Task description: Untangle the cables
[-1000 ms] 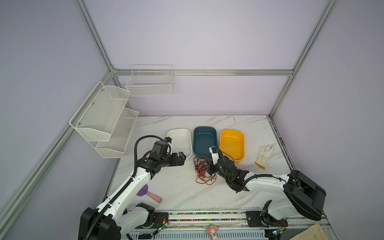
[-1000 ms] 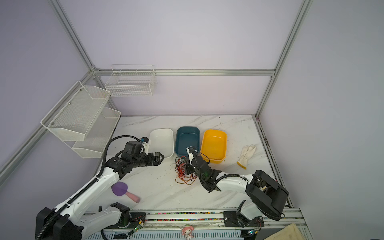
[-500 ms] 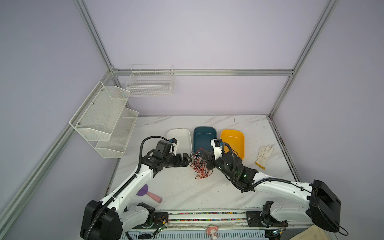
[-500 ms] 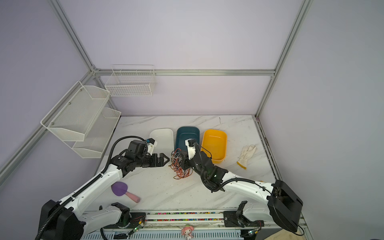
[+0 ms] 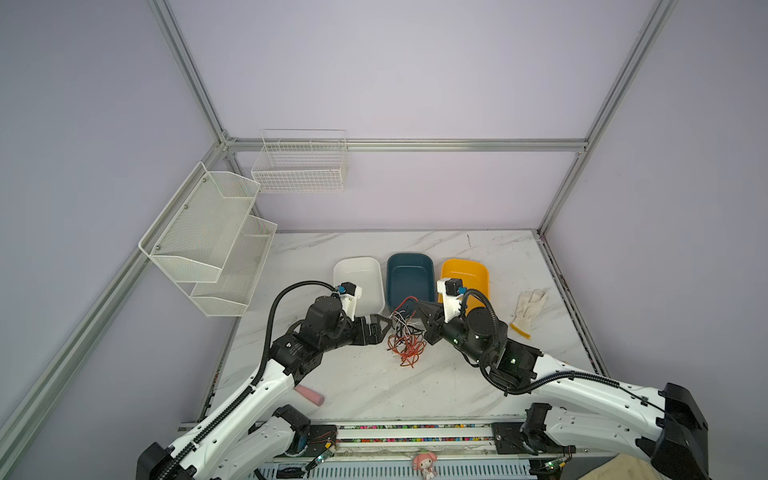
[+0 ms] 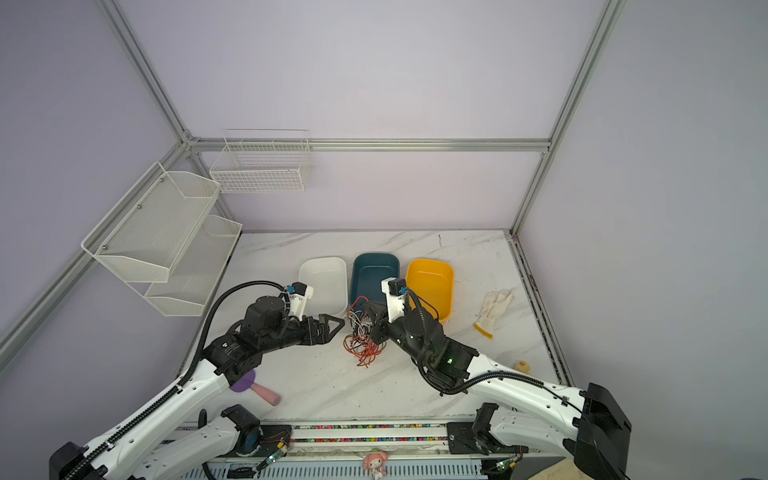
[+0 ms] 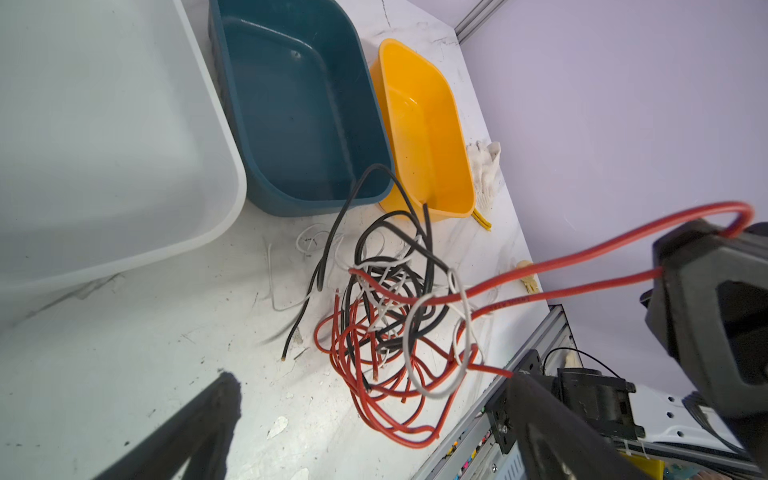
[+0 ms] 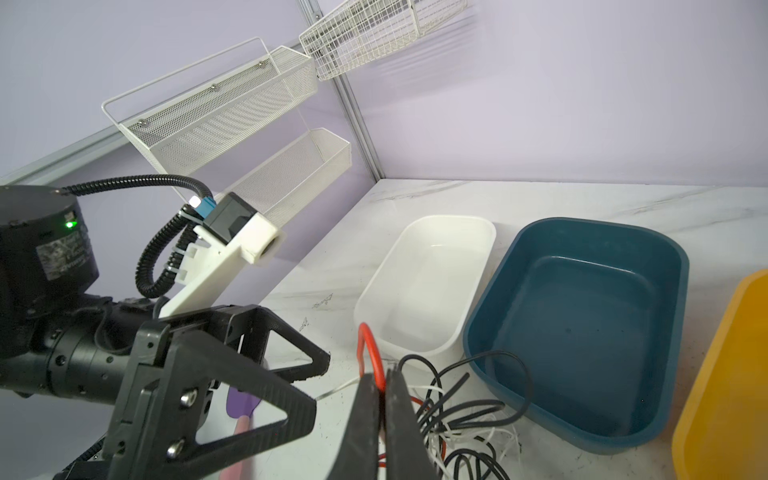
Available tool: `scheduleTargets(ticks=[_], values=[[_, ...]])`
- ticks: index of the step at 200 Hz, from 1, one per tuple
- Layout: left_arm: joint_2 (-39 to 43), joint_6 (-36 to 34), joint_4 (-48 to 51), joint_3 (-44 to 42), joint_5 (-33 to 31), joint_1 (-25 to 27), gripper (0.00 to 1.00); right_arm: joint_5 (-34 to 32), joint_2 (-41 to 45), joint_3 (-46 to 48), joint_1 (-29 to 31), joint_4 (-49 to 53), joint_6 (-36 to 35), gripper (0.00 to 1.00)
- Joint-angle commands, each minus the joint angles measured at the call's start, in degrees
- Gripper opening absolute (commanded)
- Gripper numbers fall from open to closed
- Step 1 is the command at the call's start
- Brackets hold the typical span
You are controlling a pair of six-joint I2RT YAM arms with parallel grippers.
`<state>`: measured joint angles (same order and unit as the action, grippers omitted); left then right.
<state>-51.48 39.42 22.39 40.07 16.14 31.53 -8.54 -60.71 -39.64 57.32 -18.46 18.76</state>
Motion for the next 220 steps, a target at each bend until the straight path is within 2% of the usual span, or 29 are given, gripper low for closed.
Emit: scheduleTargets(ticks=[1, 54, 82, 110, 150, 177, 220], values=[[0.7, 3.4, -5.1, -4.0, -1.0, 1.9, 1.0, -1.0, 0.9, -0.4, 0.2, -1.9, -0.3, 0.0], [-5.0, 5.0, -13.2, -7.0, -3.7, 8.3, 1.0, -1.0, -0.6, -2.9, 0.3, -3.7, -0.3, 0.0], [-6.7, 6.2, -16.7, -8.5, -6.2, 9.5, 0.99, -1.0, -1.1, -3.7, 0.2, -3.6, -0.3, 0.0], [-8.4, 7.8, -21.5, -10.5, -5.7, 9.7, 0.9, -1.7, -0.5, -4.1, 0.3, -3.8, -0.4, 0.0], [-11.1, 7.7, -23.1, -10.3, -5.7, 9.9, 0.64, -0.9, -0.1, -4.6, 0.2, -4.0, -0.1, 0.0], [-11.1, 7.3, -23.2, -9.9, -6.9, 9.9, 0.5, -0.8, -0.1, -4.9, 0.2, -3.2, -0.2, 0.0], [-11.8, 7.1, -23.2, -9.9, -6.6, 9.9, 0.37, -4.7, 1.0, -6.0, 0.2, -1.0, -0.5, 0.0]])
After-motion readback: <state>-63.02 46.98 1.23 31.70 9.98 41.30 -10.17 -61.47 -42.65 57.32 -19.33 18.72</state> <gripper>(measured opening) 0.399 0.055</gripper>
